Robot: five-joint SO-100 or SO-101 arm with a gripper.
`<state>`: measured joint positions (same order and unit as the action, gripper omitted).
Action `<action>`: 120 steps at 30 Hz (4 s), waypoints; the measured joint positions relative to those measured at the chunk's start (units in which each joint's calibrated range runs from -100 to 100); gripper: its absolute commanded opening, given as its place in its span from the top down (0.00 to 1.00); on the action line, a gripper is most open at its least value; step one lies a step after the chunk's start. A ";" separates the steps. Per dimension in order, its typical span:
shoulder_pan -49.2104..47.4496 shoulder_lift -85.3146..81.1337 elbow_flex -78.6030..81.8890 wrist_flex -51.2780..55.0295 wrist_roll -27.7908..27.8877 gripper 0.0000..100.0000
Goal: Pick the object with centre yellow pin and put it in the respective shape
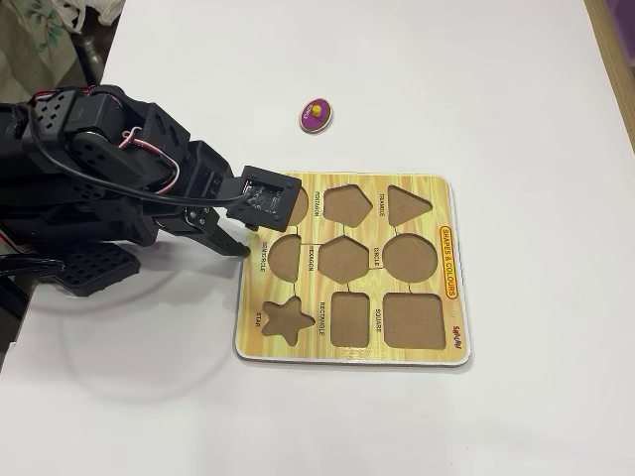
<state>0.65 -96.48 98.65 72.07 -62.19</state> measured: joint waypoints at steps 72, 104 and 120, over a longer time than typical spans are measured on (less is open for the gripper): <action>-14.31 66.58 -67.90 20.48 -0.42 0.89; -43.87 97.51 -90.47 5.66 -15.55 0.89; -48.18 103.95 -90.65 -1.03 -18.41 0.89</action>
<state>-47.52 7.47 8.00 71.04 -80.60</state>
